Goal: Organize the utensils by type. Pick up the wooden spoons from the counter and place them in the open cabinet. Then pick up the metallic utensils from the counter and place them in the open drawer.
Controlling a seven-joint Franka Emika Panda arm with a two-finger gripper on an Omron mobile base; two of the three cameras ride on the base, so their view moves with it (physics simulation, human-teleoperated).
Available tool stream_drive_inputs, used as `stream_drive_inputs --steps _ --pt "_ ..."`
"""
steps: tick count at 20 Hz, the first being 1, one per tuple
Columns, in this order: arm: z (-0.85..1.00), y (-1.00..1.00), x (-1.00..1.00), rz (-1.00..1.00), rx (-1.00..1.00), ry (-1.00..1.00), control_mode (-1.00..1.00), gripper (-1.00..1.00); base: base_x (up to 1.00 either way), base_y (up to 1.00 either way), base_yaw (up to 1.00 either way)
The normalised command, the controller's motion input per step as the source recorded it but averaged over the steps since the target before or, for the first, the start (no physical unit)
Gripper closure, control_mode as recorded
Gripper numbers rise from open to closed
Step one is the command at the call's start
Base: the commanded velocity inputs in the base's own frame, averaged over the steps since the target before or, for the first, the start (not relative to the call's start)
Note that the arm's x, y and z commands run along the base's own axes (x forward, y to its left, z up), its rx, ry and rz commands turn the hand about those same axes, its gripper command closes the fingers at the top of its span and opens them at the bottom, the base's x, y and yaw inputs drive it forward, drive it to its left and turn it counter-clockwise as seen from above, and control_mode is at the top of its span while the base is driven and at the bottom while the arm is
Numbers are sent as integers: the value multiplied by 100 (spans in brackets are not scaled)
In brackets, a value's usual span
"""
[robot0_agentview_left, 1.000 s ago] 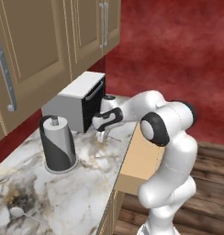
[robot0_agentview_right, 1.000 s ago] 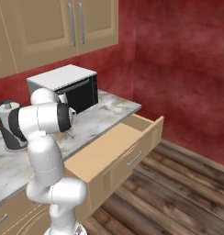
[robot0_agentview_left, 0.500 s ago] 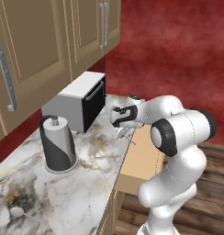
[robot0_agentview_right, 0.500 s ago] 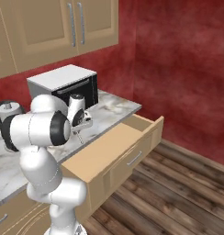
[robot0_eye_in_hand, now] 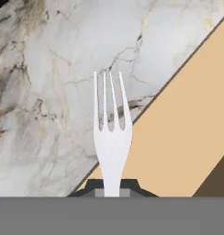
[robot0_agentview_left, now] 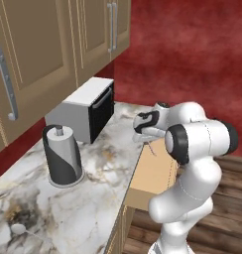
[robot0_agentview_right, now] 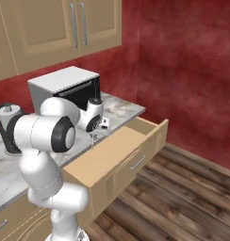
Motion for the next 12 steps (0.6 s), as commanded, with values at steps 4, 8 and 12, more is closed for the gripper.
stream_drive_inputs --steps 4,8,12 --pt "-16 -52 12 -57 0 7 -100 100 0 0 0" --pt "-23 -49 7 -58 0 15 -100 100 0 0 0" --pt "-32 -45 6 -44 1 15 -100 100 0 0 0"
